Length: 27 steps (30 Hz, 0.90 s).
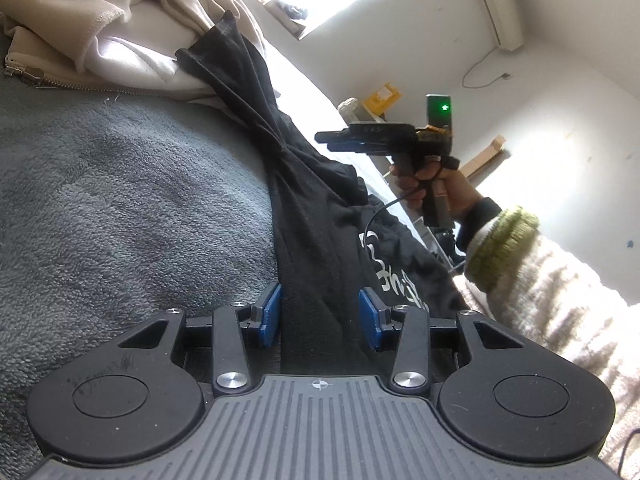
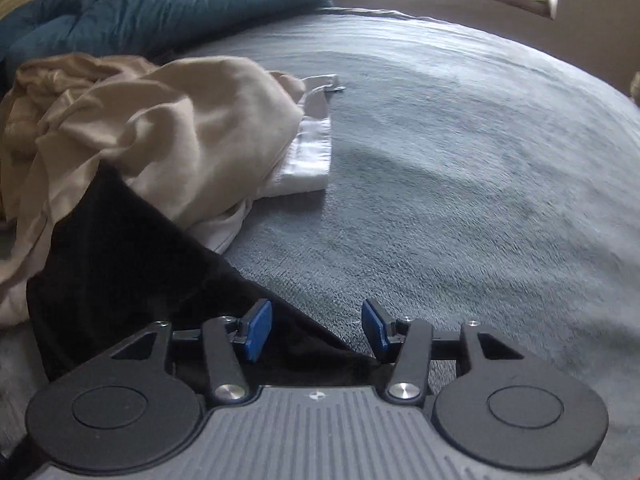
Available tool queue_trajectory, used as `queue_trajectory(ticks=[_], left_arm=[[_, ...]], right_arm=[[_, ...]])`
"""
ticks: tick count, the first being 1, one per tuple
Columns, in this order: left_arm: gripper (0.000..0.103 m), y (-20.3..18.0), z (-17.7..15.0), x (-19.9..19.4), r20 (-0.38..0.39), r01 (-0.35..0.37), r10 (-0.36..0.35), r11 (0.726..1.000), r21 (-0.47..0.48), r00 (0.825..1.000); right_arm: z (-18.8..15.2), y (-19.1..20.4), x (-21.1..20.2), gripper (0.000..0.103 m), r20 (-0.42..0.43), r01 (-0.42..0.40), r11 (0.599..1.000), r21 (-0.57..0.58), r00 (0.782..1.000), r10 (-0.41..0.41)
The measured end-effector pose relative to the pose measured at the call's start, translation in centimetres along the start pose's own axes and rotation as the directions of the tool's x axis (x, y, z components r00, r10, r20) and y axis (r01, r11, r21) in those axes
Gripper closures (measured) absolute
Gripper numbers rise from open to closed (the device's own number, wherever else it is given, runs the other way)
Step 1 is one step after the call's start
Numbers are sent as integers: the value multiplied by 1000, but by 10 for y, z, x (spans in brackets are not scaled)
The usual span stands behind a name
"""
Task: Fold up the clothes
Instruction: 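Release the folded edge with the right gripper and withdraw it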
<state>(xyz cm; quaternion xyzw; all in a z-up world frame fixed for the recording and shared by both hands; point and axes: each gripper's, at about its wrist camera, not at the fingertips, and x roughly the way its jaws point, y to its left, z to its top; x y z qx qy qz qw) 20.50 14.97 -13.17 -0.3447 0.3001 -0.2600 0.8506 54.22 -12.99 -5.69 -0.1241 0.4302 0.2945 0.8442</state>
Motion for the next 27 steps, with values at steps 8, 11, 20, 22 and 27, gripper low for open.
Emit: queue_trajectory(ticks=[8, 11, 20, 22, 27], left_arm=[[61, 2, 1, 2, 1, 6, -6, 1000, 1, 1000], [61, 3, 1, 1, 2, 7, -7, 1000, 1, 1000], [61, 0, 0, 4, 2, 4, -4, 1000, 5, 1000], [61, -1, 0, 5, 2, 3, -3, 1000, 6, 1000], [62, -1, 1, 5, 0, 4, -4, 1000, 6, 1000]], right_arm=[[-2, 2, 24, 54, -77, -30, 997, -75, 997, 24], [-3, 12, 20, 100, -76, -20, 991, -132, 997, 10], [11, 36, 12, 100, 97, 92, 969, -231, 993, -71], [11, 36, 22, 100, 84, 109, 967, -230, 992, -92], [8, 23, 31, 81, 83, 127, 987, -99, 989, -119]])
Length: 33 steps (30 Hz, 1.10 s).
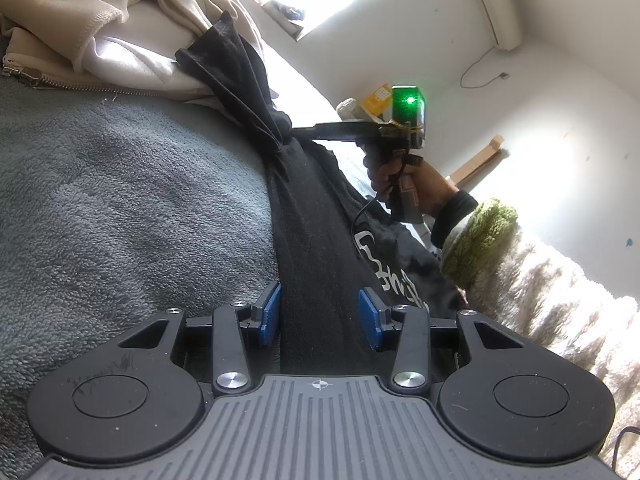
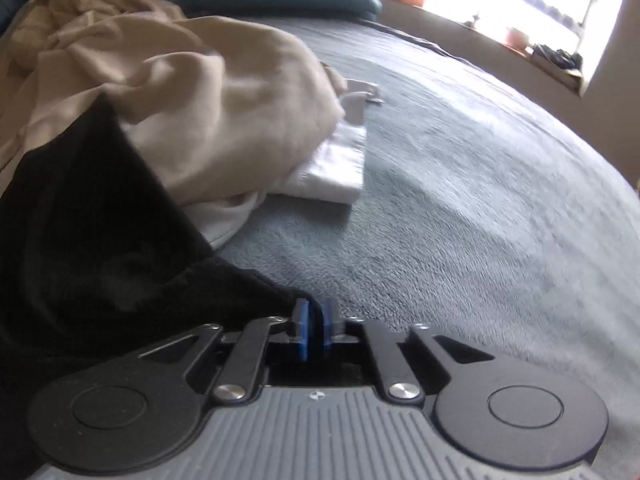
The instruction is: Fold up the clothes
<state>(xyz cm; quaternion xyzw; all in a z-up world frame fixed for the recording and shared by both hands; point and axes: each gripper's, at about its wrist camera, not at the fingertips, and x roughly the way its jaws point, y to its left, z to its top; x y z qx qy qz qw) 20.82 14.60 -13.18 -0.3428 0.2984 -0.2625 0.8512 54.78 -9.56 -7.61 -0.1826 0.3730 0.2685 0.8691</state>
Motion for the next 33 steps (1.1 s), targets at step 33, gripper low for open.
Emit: queue_trajectory(ticks=[33], left_arm=[[61, -1, 0, 14, -4, 6, -6, 1000, -6, 1000]], right_arm=[[5, 6, 7, 89, -40, -34, 904, 425, 998, 57]])
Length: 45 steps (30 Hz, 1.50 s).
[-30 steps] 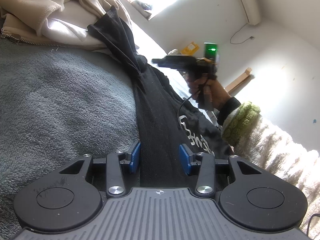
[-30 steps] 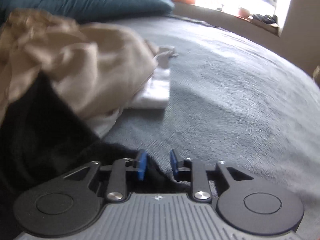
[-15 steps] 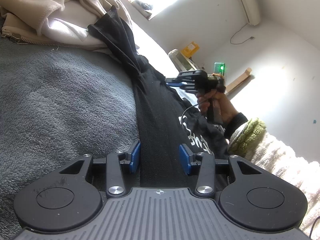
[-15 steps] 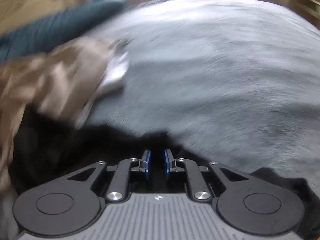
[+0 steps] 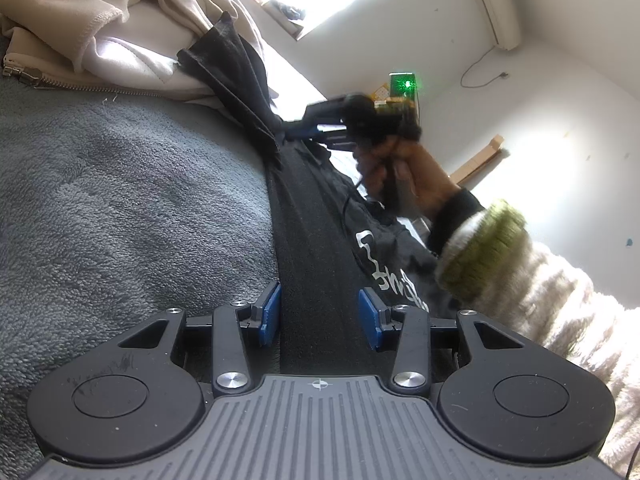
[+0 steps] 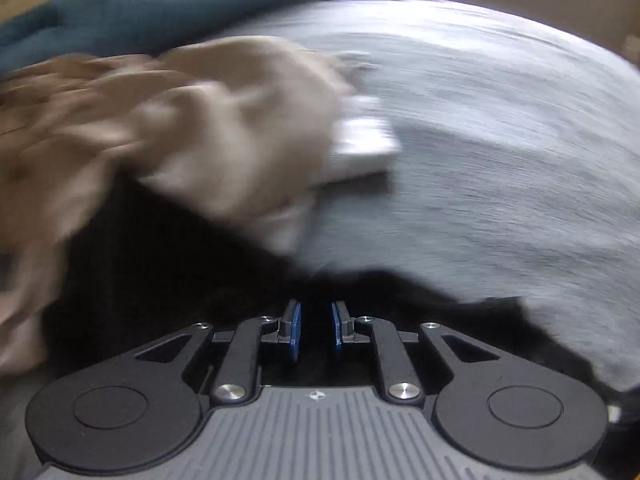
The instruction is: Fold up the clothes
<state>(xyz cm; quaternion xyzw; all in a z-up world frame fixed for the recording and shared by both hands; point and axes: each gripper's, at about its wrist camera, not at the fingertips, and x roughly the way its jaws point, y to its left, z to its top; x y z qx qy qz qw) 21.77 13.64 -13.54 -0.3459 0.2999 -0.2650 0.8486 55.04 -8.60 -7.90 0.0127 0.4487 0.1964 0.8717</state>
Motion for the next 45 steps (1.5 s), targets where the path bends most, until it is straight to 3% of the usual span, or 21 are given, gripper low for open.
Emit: queue_trajectory(ticks=[2, 4, 9, 13, 16, 17, 19, 21, 22, 25, 28, 33, 36, 38, 41, 44, 45], left_arm=[[61, 1, 0, 0, 0, 9, -9, 1000, -9, 1000], [61, 5, 3, -3, 1, 19, -19, 1000, -20, 1000], [57, 5, 11, -15, 32, 60, -58, 997, -48, 998], [55, 4, 24, -45, 115, 106, -98, 992, -65, 988], [54, -5, 26, -69, 146, 82, -72, 995, -61, 987], [54, -8, 23, -76, 140, 67, -59, 996, -51, 988], [54, -15, 12, -88, 101, 53, -50, 998, -27, 994], [54, -20, 0, -102, 21, 35, -36, 999, 7, 999], [54, -24, -8, -105, -15, 22, -21, 999, 28, 1000], [54, -37, -35, -112, -99, -37, 46, 995, 94, 994], [55, -48, -62, -118, -144, -72, 93, 987, 145, 985], [64, -64, -97, -121, -205, -123, 171, 966, 229, 964], [65, -74, -108, -127, -161, -176, 234, 935, 309, 959], [65, -82, -109, -132, -115, -211, 268, 908, 361, 957], [64, -91, -113, -139, -25, -291, 339, 841, 457, 941], [64, -92, -117, -139, -7, -337, 387, 812, 477, 922], [64, -90, -117, -138, -10, -340, 390, 815, 469, 921]], right_arm=[[7, -13, -15, 85, 102, 35, 989, 141, 994, -50], [7, -17, -48, 84, 184, 66, 984, 167, 978, -97], [-32, -24, -195, 84, 337, -44, 981, 190, 941, -23], [-91, -19, -359, 83, 473, -70, 990, 124, 881, 3], [-141, -18, -483, 77, 574, -18, 995, 101, 818, -43], [-159, -19, -518, 70, 602, -2, 995, 97, 797, -57], [-195, -19, -571, 66, 632, 48, 994, 100, 769, -101], [-231, -22, -603, 65, 640, 67, 993, 97, 760, -114], [-249, -24, -610, 64, 644, 59, 992, 108, 756, -115], [-306, -37, -596, 63, 617, -9, 988, 155, 782, -89], [-357, -55, -556, 63, 547, -101, 964, 248, 836, -53], [-424, -82, -504, 62, 458, -203, 891, 406, 889, -6], [-447, -92, -495, 62, 456, -239, 860, 452, 890, 8], [-456, -90, -497, 62, 454, -236, 859, 454, 891, 5], [-464, -86, -497, 62, 451, -233, 864, 446, 893, 7], [-467, -80, -497, 62, 448, -231, 871, 433, 894, 14], [-468, -79, -497, 62, 447, -230, 873, 429, 894, 16]])
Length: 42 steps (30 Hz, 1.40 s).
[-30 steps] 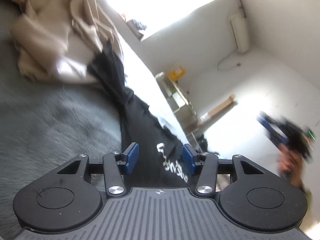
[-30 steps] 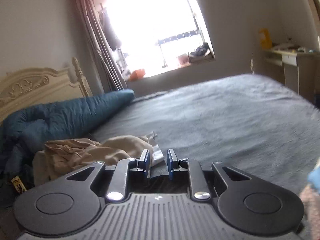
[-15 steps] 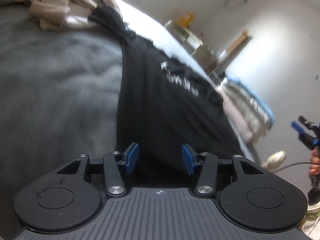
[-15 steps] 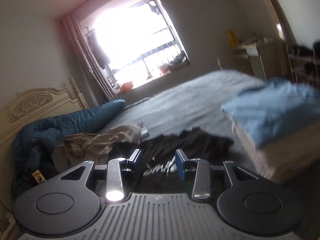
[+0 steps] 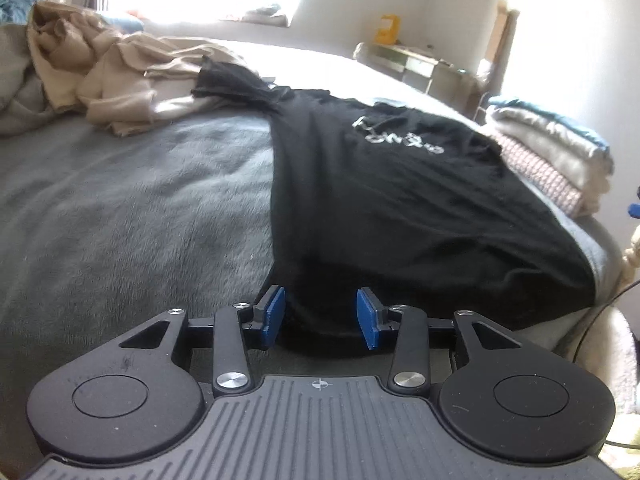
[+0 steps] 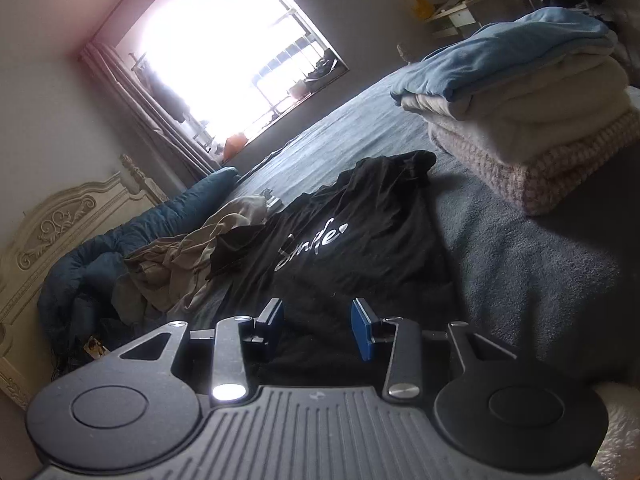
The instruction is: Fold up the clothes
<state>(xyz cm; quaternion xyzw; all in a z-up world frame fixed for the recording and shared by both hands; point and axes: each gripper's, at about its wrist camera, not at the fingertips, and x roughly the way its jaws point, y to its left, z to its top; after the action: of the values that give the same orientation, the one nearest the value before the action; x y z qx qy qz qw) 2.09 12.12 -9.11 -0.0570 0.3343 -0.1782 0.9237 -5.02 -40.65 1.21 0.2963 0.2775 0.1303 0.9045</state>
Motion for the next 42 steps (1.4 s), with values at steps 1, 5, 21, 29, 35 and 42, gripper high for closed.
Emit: queue_trajectory(ticks=[1, 5, 21, 29, 35, 42], left_arm=[[64, 1, -1, 2, -5, -1, 1, 1000, -11, 1000], [64, 4, -3, 9, 8, -13, 13, 999, -46, 1000], [103, 73, 3, -10, 45, 263, -300, 740, -619, 953], [100, 92, -26, -6, 9, 176, -221, 751, -636, 975], [81, 69, -7, -12, 9, 151, -168, 864, -481, 986], [72, 60, -4, -17, 14, 127, -135, 878, -461, 991]], right_arm=[[-2, -1, 2, 62, -7, -2, 1000, 6, 1000, 2], [-10, -5, 12, 62, -36, -7, 999, 32, 999, 8], [-19, -17, 25, 62, -57, 4, 996, 88, 998, 1], [-17, -34, 21, 62, -53, 59, 993, 100, 997, -54], [-19, -46, 14, 61, -57, 114, 990, 84, 992, -109], [-46, 27, 45, 61, -134, -50, 957, -286, 991, 12]])
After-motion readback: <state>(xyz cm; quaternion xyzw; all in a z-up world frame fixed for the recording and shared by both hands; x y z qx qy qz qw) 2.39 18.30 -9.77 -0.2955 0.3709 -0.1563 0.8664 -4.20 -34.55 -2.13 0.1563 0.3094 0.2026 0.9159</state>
